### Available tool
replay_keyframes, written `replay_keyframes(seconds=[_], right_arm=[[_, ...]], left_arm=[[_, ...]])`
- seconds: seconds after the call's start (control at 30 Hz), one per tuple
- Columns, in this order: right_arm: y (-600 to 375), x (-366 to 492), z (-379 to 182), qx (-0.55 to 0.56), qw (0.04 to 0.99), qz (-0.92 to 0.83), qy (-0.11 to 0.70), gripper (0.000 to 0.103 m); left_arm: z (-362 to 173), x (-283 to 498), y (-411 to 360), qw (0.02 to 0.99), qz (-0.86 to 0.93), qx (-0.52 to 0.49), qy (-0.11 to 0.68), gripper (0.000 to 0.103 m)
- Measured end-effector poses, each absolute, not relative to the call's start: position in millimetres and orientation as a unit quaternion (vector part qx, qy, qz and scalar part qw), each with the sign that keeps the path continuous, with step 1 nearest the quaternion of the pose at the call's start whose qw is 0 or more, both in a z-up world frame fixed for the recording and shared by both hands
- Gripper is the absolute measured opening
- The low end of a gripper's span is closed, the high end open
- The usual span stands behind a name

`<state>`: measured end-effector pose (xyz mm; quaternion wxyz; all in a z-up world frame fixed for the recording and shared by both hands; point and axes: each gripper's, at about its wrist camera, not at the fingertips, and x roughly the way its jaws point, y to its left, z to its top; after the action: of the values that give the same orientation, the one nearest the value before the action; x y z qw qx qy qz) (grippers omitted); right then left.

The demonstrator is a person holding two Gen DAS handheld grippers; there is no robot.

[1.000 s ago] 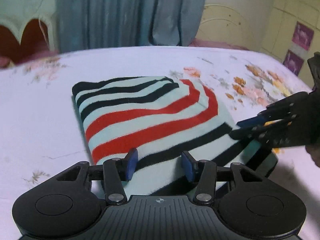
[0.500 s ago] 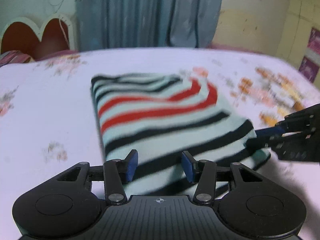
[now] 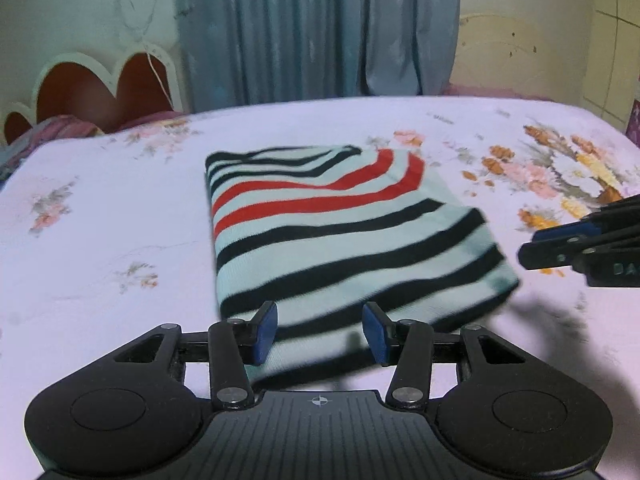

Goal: Fold small clothes

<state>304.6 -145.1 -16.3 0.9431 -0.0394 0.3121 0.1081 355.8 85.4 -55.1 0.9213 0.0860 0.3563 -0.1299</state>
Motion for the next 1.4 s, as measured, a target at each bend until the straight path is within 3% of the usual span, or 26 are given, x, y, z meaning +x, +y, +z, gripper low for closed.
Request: replay_keyframes(seconds=[0.27,0.37,0.4,0.47,0.5,0.53,0.67,0.7,1.4], right_arm=[[-170,236,-3,-0.025,0.950,0.101,0.293,0.024],[-176,214,0,-0.021,0.954,0.098,0.282,0.031],[-177,206,2,-0.016,0.955,0.096,0.279,0.039],[-180,190,6,-0.006,0.958,0.098,0.269,0.060],[-180,182,7,-0.003,0.960,0.094,0.262,0.081],[-180,175,9,-0.003,0.963,0.087,0.257,0.094],[-174,145,17,-0.023,0.967,0.063,0.247,0.096],[-174,139,18,-0.026,0.968,0.058,0.245,0.103],[-157,61,32,-0.039,0.976,0.033,0.211,0.102]], left_arm=[[-37,284,75,0.931,-0.108,0.082,0.339,0.048],[-27,259,76,0.936,-0.097,0.064,0.333,0.048],[-24,252,76,0.937,-0.095,0.058,0.330,0.048],[-15,236,75,0.940,-0.093,0.048,0.324,0.063],[-10,227,73,0.944,-0.086,0.045,0.317,0.088],[-4,217,72,0.949,-0.078,0.046,0.302,0.103],[17,183,65,0.955,-0.065,0.060,0.283,0.103],[21,176,65,0.955,-0.062,0.055,0.285,0.103],[57,95,79,0.964,-0.052,0.010,0.262,0.103]])
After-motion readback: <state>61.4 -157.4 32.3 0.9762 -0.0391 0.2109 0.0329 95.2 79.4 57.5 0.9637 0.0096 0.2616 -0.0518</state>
